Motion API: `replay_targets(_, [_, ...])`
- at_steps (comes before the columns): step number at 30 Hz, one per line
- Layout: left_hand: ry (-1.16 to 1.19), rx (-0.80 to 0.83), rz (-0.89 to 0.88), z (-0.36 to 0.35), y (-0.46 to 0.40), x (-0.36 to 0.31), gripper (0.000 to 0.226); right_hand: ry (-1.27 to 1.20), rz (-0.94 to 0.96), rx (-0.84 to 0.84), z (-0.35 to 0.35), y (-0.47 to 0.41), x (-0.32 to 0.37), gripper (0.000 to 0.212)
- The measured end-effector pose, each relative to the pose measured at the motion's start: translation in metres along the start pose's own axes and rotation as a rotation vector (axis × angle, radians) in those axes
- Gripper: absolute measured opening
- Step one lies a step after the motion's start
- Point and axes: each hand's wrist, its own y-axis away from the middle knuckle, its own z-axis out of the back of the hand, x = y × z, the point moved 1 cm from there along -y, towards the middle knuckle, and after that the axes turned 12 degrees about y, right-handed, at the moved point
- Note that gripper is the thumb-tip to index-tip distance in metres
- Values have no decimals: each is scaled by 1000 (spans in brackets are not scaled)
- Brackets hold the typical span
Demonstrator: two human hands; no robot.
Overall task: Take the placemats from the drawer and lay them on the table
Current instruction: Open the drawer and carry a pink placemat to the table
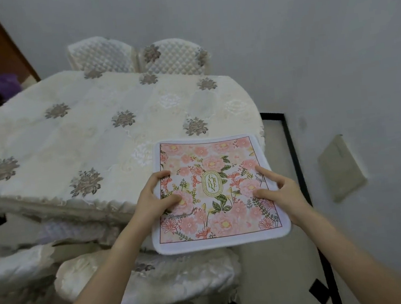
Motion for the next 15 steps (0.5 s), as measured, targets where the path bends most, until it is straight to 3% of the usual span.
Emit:
replay_targets(8, [41,-150,69,-25,-20,21,54,80,9,140,12,-70,7,64])
replay_targets(15, [74,-172,117,-45,-62,56,52,169,-14,159,18,-124,-3,66])
